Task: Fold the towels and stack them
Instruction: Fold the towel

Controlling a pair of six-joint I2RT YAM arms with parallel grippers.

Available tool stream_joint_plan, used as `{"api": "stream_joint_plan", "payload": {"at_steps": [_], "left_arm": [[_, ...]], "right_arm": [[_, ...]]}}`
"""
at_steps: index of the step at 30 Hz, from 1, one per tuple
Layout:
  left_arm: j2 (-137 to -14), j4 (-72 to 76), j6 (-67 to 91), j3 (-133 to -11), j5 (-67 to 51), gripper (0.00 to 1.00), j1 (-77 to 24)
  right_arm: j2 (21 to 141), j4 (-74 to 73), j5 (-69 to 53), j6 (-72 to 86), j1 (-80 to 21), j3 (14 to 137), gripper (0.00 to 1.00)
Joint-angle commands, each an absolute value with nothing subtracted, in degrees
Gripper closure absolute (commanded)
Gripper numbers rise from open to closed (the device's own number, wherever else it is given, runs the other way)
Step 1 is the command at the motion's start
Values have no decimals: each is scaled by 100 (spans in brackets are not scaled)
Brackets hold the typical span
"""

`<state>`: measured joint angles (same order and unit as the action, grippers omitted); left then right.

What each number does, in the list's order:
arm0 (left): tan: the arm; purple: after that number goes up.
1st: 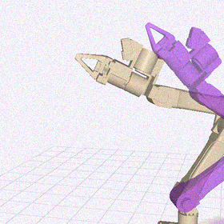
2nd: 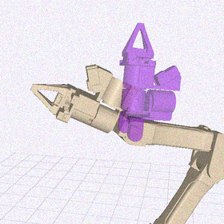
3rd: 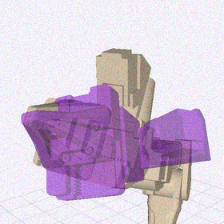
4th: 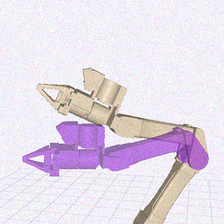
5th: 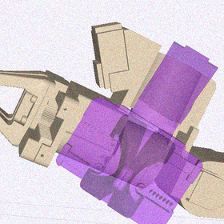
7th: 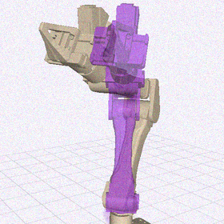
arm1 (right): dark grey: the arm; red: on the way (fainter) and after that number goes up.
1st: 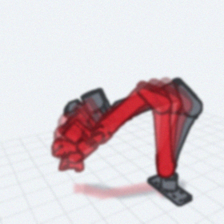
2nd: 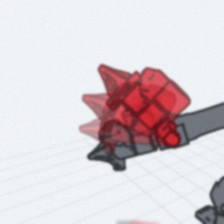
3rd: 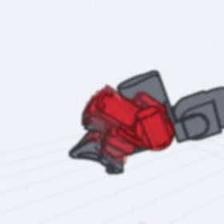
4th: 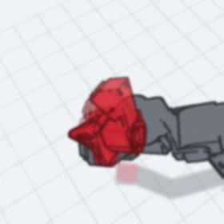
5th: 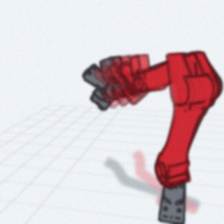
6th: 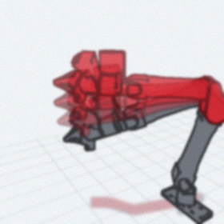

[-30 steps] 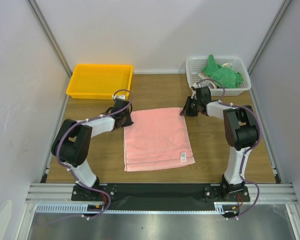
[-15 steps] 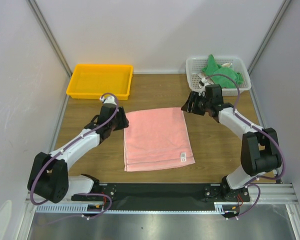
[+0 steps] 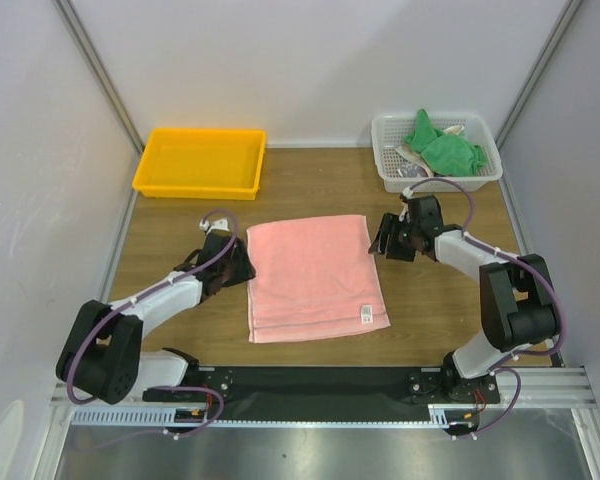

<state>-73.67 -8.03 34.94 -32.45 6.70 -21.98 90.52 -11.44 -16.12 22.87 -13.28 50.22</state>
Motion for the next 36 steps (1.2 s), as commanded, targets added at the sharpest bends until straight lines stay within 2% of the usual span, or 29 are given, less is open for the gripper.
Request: {"api": "stream_joint_plan", "payload": {"at_steps": [1, 11, 14, 22, 28, 36], "left_arm": [[-7427, -396, 3805, -3059, 466, 46, -2293], [-7620, -369, 3806, -3032, 738, 53, -2382], [-7760, -325, 3841, -3006, 756, 58, -2382], [-7936, -202, 3929, -2927, 729, 76, -2382], [-7928, -176, 3894, -2865, 756, 99, -2382], [-8024, -193, 3779, -2883, 677, 100, -2382]], "right_arm": [[9026, -1186, -1319, 2303, -1318, 4983, 38], [9079, -1160, -1134, 2356, -1327, 4764, 38], [9079, -1169, -1064, 2329, -1327, 4711, 38], [9193, -1125, -1028, 2250, -1327, 4658, 36], [9263, -950, -1160, 2302, -1327, 4588, 34], [9404, -782, -1301, 2399, -1555, 4439, 34]]}}
